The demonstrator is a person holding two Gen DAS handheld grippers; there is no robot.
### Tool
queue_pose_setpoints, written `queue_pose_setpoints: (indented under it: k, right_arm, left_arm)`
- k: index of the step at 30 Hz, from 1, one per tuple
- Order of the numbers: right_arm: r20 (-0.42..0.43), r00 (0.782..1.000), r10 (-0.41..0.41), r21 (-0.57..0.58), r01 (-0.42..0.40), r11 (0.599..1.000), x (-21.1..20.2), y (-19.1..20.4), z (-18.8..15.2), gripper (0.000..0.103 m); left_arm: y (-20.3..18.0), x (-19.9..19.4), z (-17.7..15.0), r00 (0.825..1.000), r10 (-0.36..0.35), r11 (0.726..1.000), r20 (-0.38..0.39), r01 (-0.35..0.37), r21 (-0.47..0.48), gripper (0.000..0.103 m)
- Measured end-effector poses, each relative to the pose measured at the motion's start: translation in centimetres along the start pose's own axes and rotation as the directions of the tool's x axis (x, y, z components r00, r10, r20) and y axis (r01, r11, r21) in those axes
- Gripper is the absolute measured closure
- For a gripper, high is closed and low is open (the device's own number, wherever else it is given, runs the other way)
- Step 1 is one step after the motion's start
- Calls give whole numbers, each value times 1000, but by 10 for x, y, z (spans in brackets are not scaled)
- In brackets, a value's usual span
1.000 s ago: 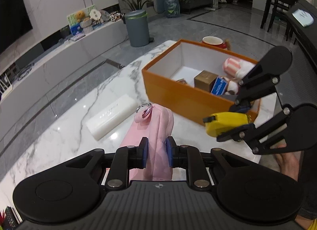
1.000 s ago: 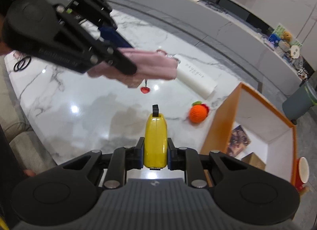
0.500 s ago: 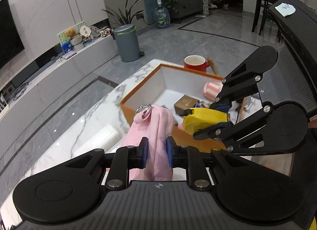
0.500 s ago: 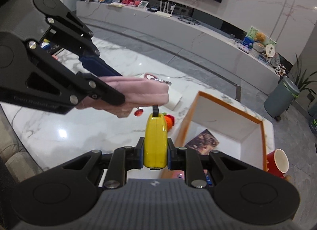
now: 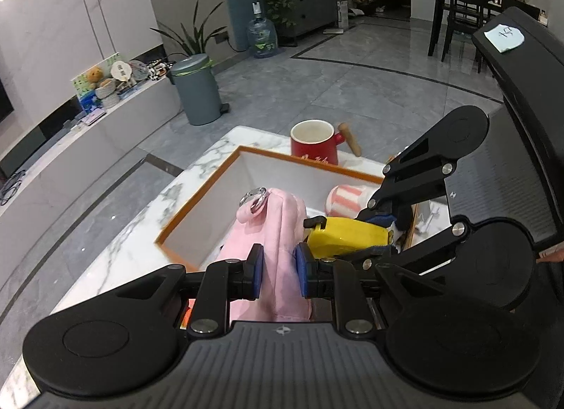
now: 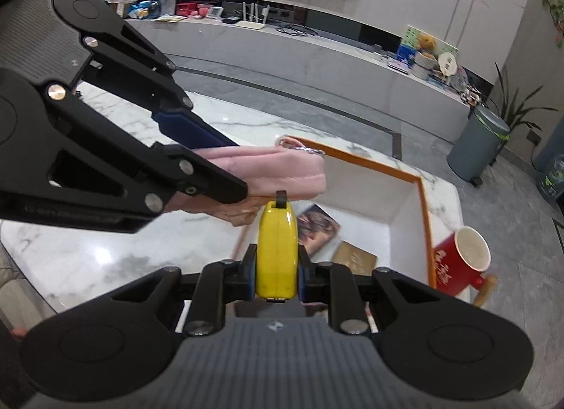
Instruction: Organize objects
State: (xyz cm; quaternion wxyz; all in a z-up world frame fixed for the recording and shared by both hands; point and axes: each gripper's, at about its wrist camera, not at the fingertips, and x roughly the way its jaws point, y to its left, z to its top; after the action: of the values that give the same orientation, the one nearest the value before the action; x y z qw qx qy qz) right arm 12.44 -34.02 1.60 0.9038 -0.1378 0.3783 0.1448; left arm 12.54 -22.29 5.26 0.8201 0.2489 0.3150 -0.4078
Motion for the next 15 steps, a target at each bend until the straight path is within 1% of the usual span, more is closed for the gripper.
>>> queue_pose_setpoints:
  k: [8, 15]
  right_arm:
    - [-16, 1000, -20, 53, 21, 998, 11, -38, -16, 82]
    - [-26, 999, -39, 88, 41, 995, 23, -59, -19, 81]
  left_arm:
    - [-7, 29, 13, 1000, -27, 1000, -2, 27, -2, 81]
    - [-3, 51, 19, 999, -40, 997, -1, 40, -59, 81]
